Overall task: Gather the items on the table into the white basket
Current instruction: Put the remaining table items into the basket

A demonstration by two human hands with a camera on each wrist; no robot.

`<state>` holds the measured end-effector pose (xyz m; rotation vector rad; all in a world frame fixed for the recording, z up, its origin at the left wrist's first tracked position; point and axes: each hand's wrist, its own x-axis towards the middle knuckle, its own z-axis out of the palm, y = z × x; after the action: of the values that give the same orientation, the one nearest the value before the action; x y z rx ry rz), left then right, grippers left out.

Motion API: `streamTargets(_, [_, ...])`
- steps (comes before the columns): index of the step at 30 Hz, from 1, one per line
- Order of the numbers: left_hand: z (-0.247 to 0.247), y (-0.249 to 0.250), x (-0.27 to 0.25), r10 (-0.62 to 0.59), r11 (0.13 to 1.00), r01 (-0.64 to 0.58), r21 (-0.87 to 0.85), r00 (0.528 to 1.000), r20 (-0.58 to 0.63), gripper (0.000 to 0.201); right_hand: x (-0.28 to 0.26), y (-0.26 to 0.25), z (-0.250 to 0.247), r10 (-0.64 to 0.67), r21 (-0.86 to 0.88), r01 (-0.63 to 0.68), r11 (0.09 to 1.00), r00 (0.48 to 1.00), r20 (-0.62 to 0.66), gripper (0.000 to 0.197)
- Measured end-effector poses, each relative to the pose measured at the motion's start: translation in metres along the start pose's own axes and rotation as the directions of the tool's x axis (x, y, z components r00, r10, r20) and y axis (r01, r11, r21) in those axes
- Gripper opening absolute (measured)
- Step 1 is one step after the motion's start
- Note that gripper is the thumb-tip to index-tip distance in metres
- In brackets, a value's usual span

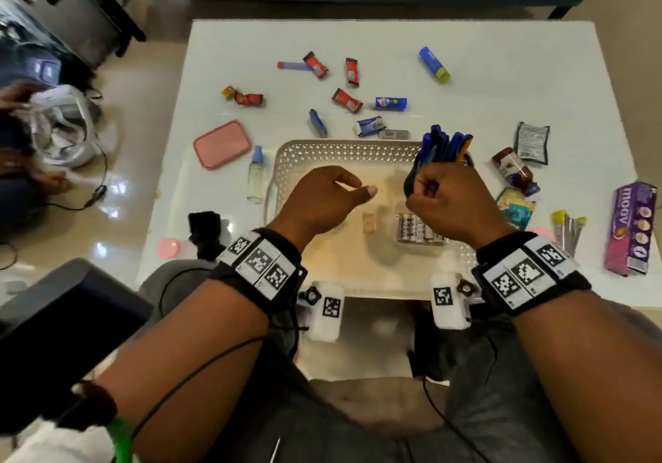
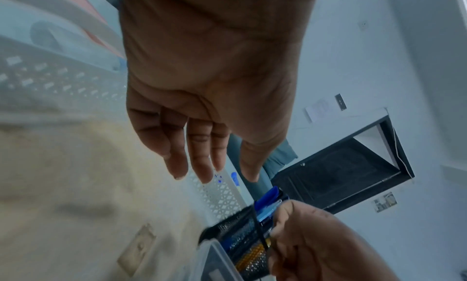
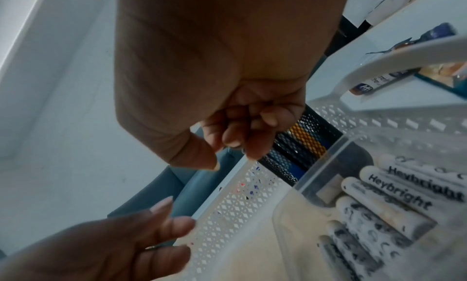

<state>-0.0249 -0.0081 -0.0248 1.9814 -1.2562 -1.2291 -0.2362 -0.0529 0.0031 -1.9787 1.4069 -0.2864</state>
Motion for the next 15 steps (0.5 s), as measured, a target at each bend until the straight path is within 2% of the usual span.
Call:
streamTargets(3, [-0.024, -0.018, -0.005, 0.01, 0.999, -0.003, 0.038, 0.981, -0.193, 0.033, -0.004, -0.002, 0.003, -0.031, -0.005, 0.031, 1.0, 0.999, 0.035, 0.013])
streamTargets(6, [-0.055, -0.045, -0.012, -0.031, 0.992, 0.078, 0.101, 0.913, -0.407, 0.04, -0.013, -0.001, 0.001, -0.093, 0.02, 0.092, 0.996, 0.995, 0.021, 0.016])
streamTargets(8, [-0.076, -0.065, -0.02, -0.096, 0.985, 0.161, 0.065, 0.819, -0.566, 0.041, -0.02, -0.002, 0.0, -0.116, 0.026, 0.115, 0.993, 0.993, 0.019, 0.017])
streamTargets(10, [-0.093, -0.082, -0.028, -0.14, 0.965, 0.256, 0.065, 0.705, -0.696, 0.033, -0.027, -0.003, 0.0, -0.11, 0.037, 0.11, 0.993, 0.994, 0.013, 0.014])
streamTargets(12, [-0.102, -0.093, -0.037, -0.251, 0.904, 0.424, 0.055, 0.629, -0.736, 0.034, -0.034, -0.004, 0.001, -0.1, 0.051, 0.1, 0.994, 0.995, -0.003, 0.011])
streamTargets(13, [-0.104, -0.099, -0.038, -0.324, 0.844, 0.53, 0.084, 0.628, -0.707, 0.036, -0.037, -0.005, 0.002, -0.1, 0.063, 0.1, 0.993, 0.995, -0.014, 0.01])
streamTargets(14, [-0.106, -0.108, -0.037, -0.367, 0.799, 0.585, 0.141, 0.66, -0.656, 0.037, -0.04, -0.006, 0.002, -0.099, 0.075, 0.101, 0.992, 0.995, -0.029, 0.01])
streamTargets(15, [-0.107, -0.113, -0.036, -0.396, 0.774, 0.596, 0.213, 0.718, -0.572, 0.039, -0.044, -0.008, 0.001, -0.096, 0.084, 0.1, 0.992, 0.994, -0.047, 0.01])
